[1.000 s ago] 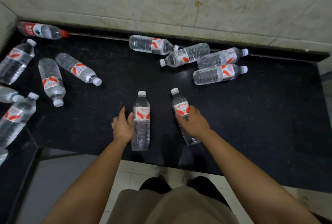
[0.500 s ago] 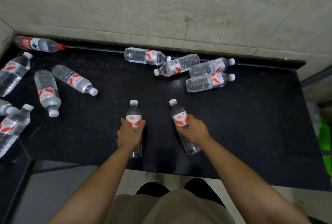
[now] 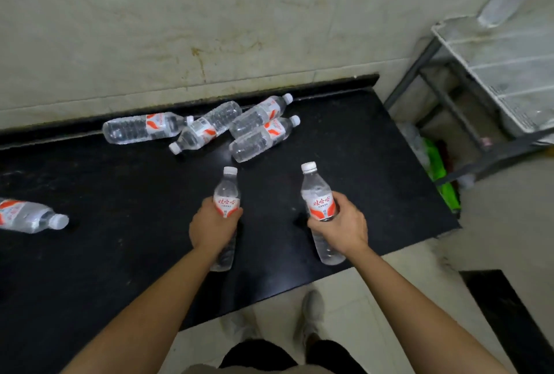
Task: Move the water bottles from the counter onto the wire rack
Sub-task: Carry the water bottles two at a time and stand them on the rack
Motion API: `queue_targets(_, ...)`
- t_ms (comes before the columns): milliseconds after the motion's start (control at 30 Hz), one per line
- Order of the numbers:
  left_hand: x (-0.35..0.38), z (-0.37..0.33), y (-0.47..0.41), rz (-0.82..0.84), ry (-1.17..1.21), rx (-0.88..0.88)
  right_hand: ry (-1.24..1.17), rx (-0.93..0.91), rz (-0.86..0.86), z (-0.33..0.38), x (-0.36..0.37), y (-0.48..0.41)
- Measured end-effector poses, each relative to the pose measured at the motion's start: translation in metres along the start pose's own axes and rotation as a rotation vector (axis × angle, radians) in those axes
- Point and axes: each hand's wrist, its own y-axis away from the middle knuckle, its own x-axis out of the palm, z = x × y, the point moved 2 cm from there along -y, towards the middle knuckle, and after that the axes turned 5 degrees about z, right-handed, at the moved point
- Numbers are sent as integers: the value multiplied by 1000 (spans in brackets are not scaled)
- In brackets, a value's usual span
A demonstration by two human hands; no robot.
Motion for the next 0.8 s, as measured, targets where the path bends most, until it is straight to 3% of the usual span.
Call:
queue_targets(233,36,-157,49,44,175,360,-262,-30,-266,-28,-110,9)
queue_targets(467,110,-295,146,55,346,656,-355,-94,-485,-115,-253,34)
queue_targets(800,224,-461,278,68,473,906,-443,-206,-721,-257,-455,36)
